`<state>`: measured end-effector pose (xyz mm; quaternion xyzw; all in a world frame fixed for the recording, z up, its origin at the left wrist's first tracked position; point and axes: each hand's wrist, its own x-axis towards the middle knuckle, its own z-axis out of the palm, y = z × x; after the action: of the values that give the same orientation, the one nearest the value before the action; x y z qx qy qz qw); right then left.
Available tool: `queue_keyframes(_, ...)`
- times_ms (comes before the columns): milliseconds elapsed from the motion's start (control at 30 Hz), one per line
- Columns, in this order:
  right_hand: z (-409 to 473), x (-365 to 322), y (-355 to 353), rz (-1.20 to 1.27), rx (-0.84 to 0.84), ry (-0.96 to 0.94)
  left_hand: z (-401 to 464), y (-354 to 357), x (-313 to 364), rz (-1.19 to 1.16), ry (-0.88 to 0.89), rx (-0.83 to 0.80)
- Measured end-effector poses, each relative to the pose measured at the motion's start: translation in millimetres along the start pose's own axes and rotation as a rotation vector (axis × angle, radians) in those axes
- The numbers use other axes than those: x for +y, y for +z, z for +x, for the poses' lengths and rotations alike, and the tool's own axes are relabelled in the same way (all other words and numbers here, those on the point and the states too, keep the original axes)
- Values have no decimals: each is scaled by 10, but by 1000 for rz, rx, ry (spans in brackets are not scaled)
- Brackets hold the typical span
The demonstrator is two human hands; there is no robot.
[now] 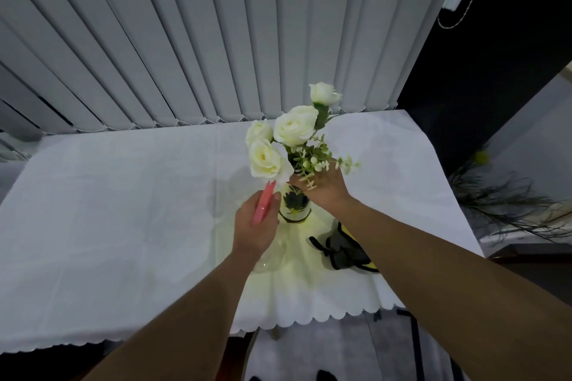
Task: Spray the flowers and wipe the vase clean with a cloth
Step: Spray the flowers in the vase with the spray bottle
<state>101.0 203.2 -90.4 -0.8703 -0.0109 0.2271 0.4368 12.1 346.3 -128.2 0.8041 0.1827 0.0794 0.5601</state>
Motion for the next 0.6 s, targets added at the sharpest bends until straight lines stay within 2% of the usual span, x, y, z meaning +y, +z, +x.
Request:
queue_keyframes(67,10,-23,8,-80,-20,-46,11,-70,-67,47,6,41)
queue_keyframes(133,49,-40,15,-98,67,-123,21,-130,-122,85,14,59)
queue_keyframes(200,103,47,22,-190,50,-158,10,-164,-169,113,49,101)
queue_keyframes(333,-21,232,-113,-257,-84,-40,-63,-134,-184,146,55,206)
queue_keyframes(500,-206,821,-279,-531,-9,-61,-123,-128,-138,188,90,306)
queue_keyframes(600,-328,1151,-329,-593,-87,96,-134,-164,-173,212,5,358)
